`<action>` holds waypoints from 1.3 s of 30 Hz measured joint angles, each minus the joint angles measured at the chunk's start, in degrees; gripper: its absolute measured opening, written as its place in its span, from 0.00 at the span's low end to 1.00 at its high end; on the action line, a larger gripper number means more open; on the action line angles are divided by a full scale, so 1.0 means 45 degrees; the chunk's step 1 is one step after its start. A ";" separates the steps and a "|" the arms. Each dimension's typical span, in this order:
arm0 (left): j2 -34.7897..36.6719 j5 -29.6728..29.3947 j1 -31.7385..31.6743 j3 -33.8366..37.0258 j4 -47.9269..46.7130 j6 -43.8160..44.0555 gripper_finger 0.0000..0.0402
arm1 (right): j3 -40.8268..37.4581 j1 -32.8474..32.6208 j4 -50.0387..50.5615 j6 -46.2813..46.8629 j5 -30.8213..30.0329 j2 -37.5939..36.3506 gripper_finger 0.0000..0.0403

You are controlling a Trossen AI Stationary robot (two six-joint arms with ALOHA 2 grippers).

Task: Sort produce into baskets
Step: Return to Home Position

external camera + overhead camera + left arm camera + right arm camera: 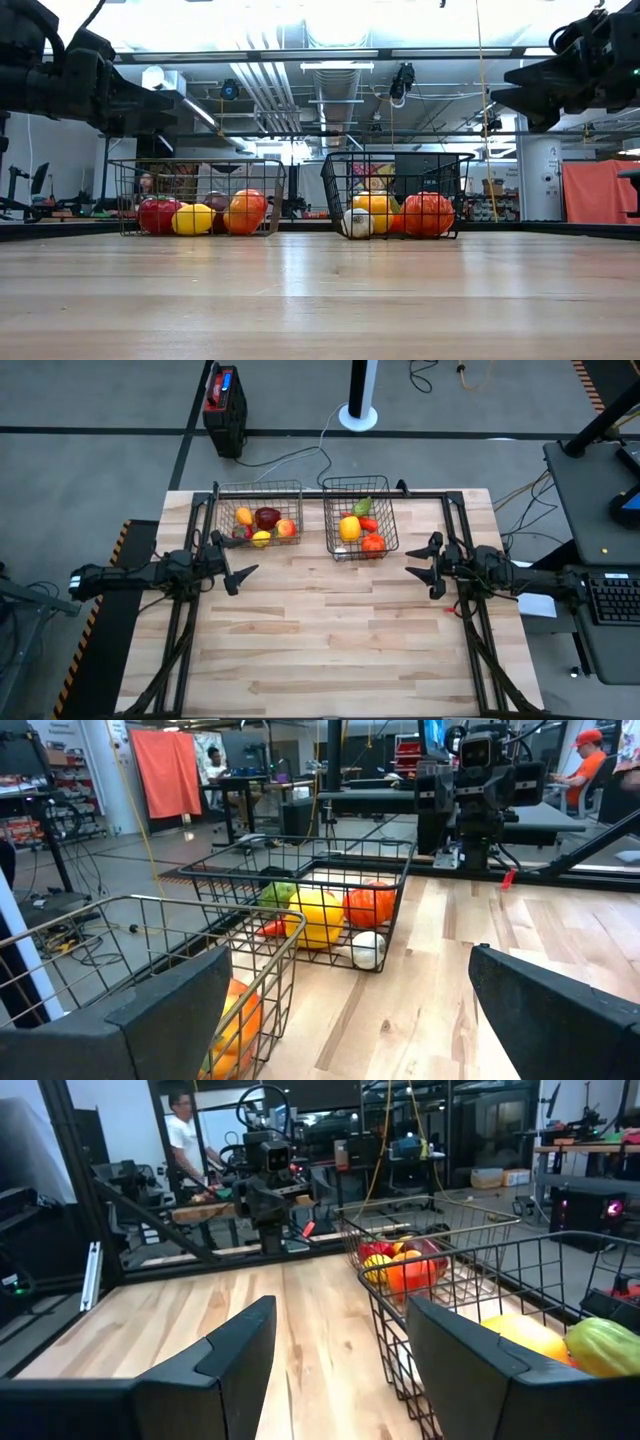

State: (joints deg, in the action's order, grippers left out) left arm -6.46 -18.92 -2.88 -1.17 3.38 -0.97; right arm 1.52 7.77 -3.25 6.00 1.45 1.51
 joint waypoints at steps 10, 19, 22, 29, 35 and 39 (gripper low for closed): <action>0.0000 -0.0001 -0.0001 0.0000 0.0000 0.0000 0.97 | 0.0005 0.0000 0.0000 0.0000 -0.0006 0.0027 0.53; 0.0000 -0.0005 0.0000 0.0000 0.0000 0.0000 0.97 | 0.0010 0.0000 0.0000 0.0000 -0.0010 0.0027 0.53; 0.0000 -0.0002 -0.0002 0.0000 0.0001 0.0000 0.97 | 0.0010 0.0000 0.0000 0.0000 -0.0014 0.0027 0.53; 0.0000 0.0000 0.0000 0.0000 0.0000 0.0000 0.97 | 0.0019 -0.0228 0.0000 0.0000 -0.0017 0.0459 0.53; 0.0000 -0.0001 -0.0003 0.0000 0.0000 0.0000 0.97 | 0.0019 -0.0223 0.0000 0.0000 -0.0024 0.0705 0.53; 0.0000 -0.0005 -0.0003 0.0000 0.0000 0.0000 0.97 | 0.0019 -0.0223 0.0000 0.0000 -0.0024 0.0702 0.53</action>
State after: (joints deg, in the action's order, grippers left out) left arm -6.46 -18.94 -2.89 -1.17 3.38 -0.97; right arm 1.61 6.76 -3.25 6.00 1.34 4.67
